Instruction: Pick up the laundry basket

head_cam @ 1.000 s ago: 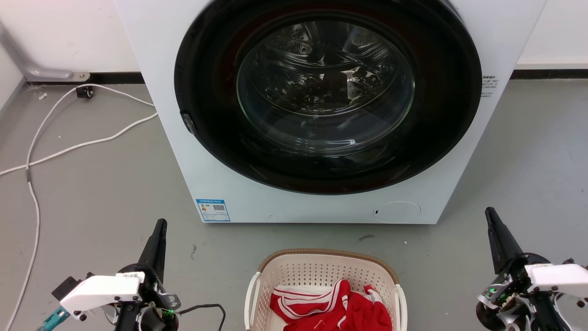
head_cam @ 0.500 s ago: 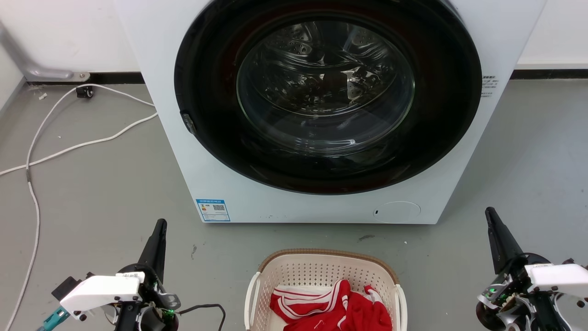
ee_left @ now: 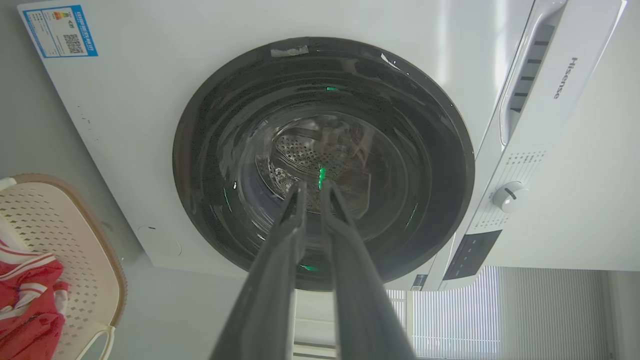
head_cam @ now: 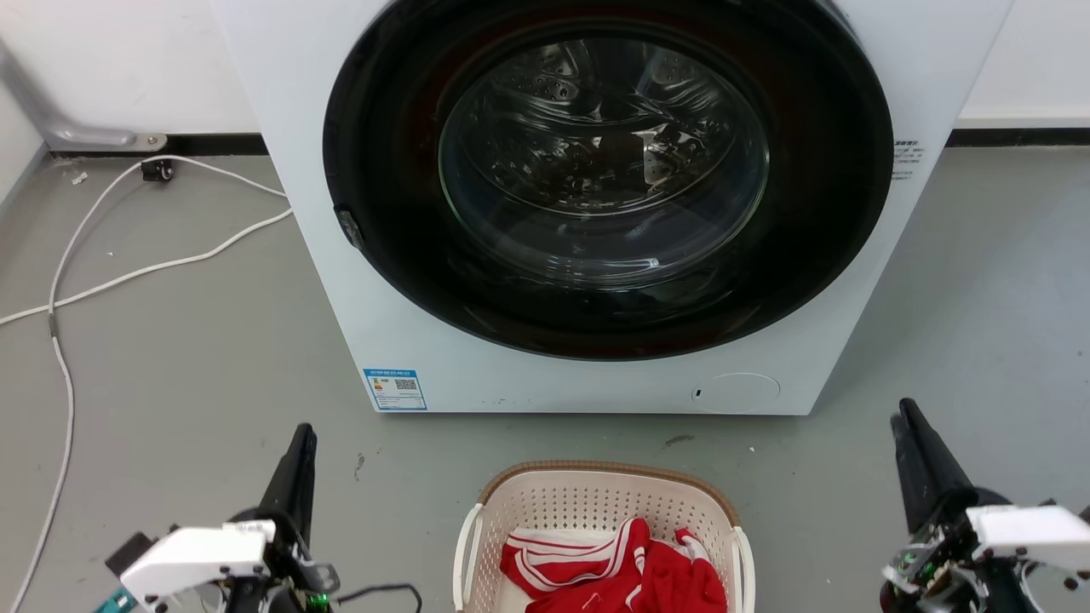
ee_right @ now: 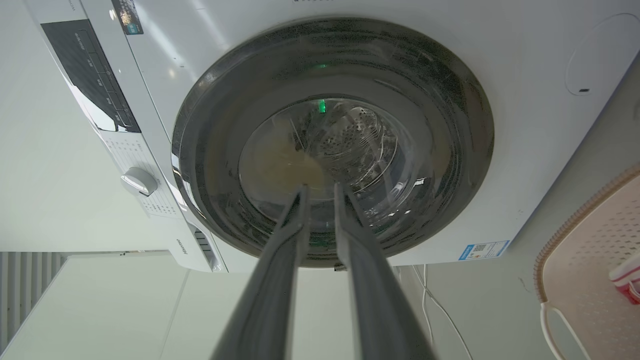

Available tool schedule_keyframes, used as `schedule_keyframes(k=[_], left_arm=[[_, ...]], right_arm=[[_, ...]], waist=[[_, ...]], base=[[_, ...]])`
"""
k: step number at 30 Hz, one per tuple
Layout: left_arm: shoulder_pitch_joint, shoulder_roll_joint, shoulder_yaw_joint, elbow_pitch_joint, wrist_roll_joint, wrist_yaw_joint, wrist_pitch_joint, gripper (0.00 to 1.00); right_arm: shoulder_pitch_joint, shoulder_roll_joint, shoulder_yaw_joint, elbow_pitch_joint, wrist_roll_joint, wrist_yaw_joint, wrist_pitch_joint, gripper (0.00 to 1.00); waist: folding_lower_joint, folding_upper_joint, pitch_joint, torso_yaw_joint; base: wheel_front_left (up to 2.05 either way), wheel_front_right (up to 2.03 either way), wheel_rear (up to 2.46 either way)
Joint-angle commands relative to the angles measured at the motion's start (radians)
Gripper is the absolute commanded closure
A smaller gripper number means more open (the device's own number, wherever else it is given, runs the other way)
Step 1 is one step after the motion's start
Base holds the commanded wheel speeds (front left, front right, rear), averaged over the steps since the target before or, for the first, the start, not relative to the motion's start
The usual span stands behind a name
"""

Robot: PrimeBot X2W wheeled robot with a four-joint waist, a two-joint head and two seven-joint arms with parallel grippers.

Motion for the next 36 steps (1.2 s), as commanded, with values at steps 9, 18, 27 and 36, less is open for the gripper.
schedule_keyframes(k=[9, 18, 27, 36], left_arm=[[0.029, -0.002, -0.026, -0.016, 0.018, 0.000, -0.039, 0.00], [0.050, -0.002, -0.036, -0.022, 0.069, 0.000, -0.081, 0.00], [0.058, -0.001, 0.011, -0.056, 0.191, 0.037, -0.119, 0.00], [0.065, -0.001, 0.036, -0.134, 0.326, 0.090, -0.154, 0.00]], right_arm=[[0.035, 0.001, 0.013, -0.030, -0.026, 0.000, -0.039, 0.00], [0.061, 0.001, 0.009, -0.055, -0.089, 0.000, -0.082, 0.00], [0.060, 0.001, -0.041, -0.054, -0.245, 0.000, -0.120, 0.00], [0.052, 0.001, -0.064, -0.140, -0.497, 0.000, -0.155, 0.00]], waist=[[0.0000, 0.0000, 0.000, 0.000], [0.0000, 0.0000, -0.003, 0.000], [0.0000, 0.0000, -0.006, 0.000], [0.0000, 0.0000, -0.005, 0.002]], base=[[0.00, 0.00, 0.00], [0.00, 0.00, 0.00], [0.00, 0.00, 0.00], [0.00, 0.00, 0.00]])
